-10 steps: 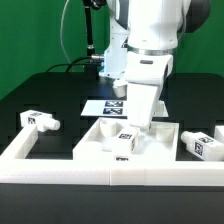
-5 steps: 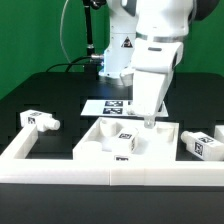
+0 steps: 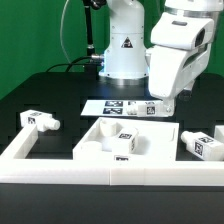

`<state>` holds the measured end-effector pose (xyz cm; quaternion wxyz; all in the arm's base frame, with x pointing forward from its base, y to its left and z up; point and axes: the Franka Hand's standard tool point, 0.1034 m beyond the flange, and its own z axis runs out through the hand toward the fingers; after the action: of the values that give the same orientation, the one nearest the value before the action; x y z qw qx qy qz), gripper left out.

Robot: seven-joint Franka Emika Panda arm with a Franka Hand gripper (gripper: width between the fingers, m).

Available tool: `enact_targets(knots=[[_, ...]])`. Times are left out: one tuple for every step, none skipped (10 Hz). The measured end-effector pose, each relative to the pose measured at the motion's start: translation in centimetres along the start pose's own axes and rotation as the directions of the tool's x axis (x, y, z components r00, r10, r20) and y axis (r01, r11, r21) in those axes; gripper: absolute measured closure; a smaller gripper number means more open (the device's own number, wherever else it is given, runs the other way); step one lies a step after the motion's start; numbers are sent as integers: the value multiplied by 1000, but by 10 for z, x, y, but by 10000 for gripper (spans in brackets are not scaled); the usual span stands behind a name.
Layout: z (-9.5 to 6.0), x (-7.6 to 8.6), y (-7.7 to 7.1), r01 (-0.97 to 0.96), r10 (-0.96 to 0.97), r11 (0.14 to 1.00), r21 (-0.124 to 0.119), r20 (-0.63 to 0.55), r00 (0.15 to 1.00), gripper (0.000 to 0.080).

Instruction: Assemble one leg

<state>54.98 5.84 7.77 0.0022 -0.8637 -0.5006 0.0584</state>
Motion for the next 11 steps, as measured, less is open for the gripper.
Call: enact_targets(knots=[[0,0,0,1,-1,1000,0,0,1000,151],[0,-5,0,-67,67,998,2,-8,998,151],[0,-27,4,-175,175,985,-1,-6,985,151],[-1,-38,10,-220,220,976,-9,-1,976,151],[-3,-45,19,-214,214,976,-32,-19,977,151],[-3,-59,26,-211,210,976,-45,-25,977,151],[-2,-57,24,-222,221,974,-43,-24,975,151],[-2,-54,22,-231,230,972,-41,-25,973,151],[-2,-54,23,-230,229,972,-41,-24,973,151],[-2,-54,22,-242,241,970,-40,-25,970,151],[-1,-54,22,-308,307,951,-37,-28,951,151]])
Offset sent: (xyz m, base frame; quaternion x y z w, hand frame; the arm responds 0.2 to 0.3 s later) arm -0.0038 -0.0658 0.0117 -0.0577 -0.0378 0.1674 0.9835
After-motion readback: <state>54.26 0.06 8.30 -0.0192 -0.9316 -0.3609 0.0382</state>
